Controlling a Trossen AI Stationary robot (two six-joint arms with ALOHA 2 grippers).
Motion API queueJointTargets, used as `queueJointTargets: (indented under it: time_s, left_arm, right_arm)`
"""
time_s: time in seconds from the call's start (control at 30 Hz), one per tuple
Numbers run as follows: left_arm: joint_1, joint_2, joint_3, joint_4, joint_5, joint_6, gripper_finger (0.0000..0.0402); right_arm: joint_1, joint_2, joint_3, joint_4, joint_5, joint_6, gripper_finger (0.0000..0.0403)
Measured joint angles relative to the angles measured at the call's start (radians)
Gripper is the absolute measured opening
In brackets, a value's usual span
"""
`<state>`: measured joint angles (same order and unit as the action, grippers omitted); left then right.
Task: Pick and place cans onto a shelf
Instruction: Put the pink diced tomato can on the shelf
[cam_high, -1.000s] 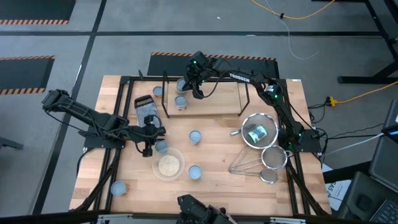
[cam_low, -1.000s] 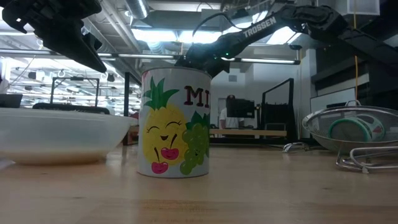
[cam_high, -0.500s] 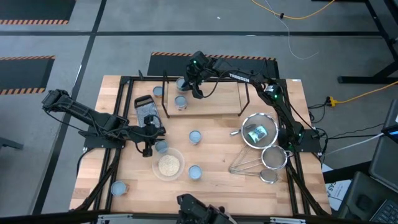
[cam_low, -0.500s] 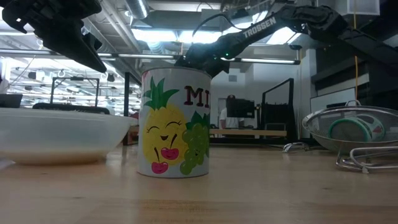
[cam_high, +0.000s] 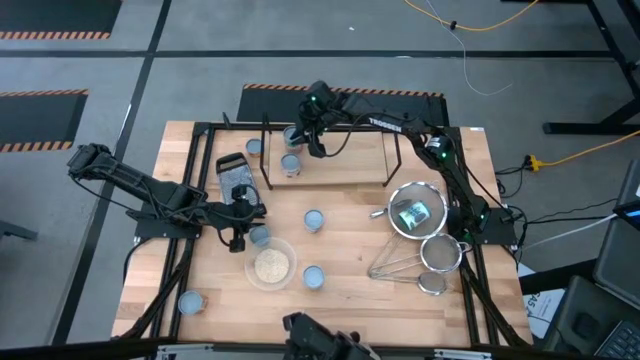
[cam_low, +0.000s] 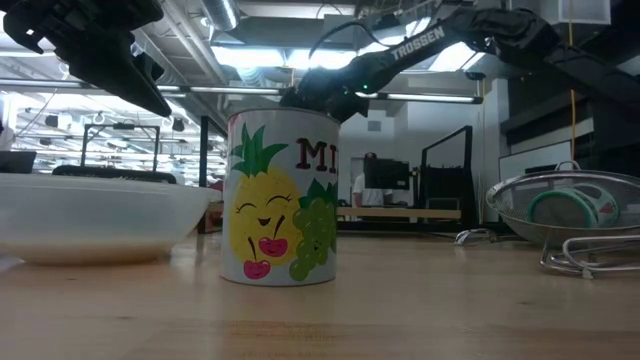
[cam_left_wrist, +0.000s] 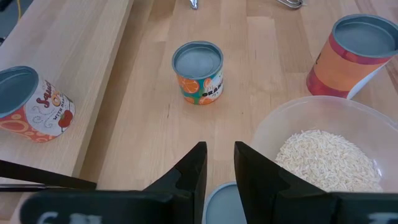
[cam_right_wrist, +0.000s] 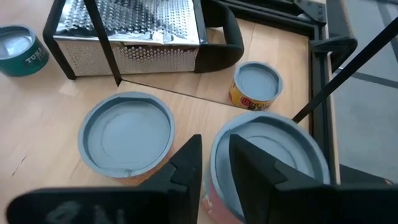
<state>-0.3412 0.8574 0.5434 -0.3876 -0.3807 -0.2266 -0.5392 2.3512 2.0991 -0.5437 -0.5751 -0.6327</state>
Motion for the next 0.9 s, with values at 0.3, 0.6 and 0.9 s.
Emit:
queueJointTargets:
  time_s: [0.3,0.6,0.9]
  left_arm:
    - [0.0,0.0,0.0,0.0,0.0,0.0,0.0075]
    - [0.0,0.0,0.0,0.0,0.0,0.0,0.0071]
    - [0.0,0.0,0.0,0.0,0.0,0.0,0.0071]
  right_arm:
    - [0.01,-0.103,0.0,-0.043,0.003,0.003,0.0086]
    - [0.02,-0.282,0.0,-0.243,0.006,0.005,0.0086]
    - [0.047,-0.46,0.001,-0.56,0.008,0.005,0.0086]
